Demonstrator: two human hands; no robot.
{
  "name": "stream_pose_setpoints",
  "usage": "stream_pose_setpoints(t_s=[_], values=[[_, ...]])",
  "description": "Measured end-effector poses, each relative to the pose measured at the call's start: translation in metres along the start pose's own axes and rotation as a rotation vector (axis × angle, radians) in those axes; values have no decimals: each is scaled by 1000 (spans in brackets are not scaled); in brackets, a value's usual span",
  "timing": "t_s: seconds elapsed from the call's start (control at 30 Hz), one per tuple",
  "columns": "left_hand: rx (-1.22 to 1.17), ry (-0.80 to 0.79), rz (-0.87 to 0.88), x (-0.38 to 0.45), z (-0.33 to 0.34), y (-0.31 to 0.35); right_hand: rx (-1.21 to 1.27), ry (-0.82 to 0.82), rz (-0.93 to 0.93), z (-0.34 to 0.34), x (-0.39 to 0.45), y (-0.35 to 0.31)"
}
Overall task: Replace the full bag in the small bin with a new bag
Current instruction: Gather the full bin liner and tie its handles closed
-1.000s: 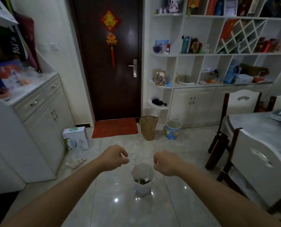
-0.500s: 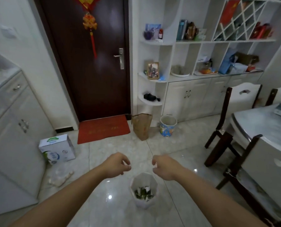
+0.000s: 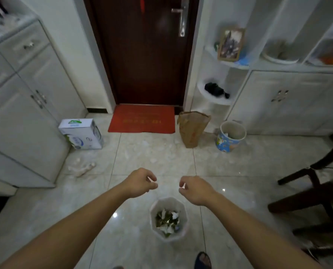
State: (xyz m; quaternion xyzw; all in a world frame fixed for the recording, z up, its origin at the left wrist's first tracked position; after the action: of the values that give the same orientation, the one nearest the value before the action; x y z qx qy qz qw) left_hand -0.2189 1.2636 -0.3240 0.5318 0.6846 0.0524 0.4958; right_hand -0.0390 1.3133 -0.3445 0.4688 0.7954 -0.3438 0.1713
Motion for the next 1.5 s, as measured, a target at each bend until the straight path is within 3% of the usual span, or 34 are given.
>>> stream_pose_setpoints(t_s=[0.2, 0.43, 0.63, 0.8, 0.97, 1.2, 1.5], values=[[-56, -72, -122, 101, 40, -66, 112, -41, 45, 54, 83, 59], [-257, -38, -186, 238, 127, -187, 297, -56, 169, 190, 195, 133], [-71, -68, -271, 317, 222, -305, 350, -35, 246, 308, 263, 200], [-41, -82, -324, 352, 263, -355, 253, 21, 280, 357, 299, 239], [-236, -21, -312, 367, 279, -368, 330, 2, 466, 386, 314, 270], [-405, -5, -312, 322, 297, -381, 403, 83, 419, 389, 296, 265], [-614, -80, -468, 271, 333, -416, 1086, 137, 415, 433, 263, 267]])
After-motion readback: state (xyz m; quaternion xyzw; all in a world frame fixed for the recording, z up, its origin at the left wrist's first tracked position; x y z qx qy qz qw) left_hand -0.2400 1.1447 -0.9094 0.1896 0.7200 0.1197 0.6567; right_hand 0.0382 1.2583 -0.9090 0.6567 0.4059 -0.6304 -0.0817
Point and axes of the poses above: each hand's wrist, its own x-axis towards the middle knuckle, its own z-axis out of the palm, y = z × x, the point moved 8 cm from there along x, towards the middle knuckle, and after that the axes turned 10 degrees about -y, right-handed, at the moved point
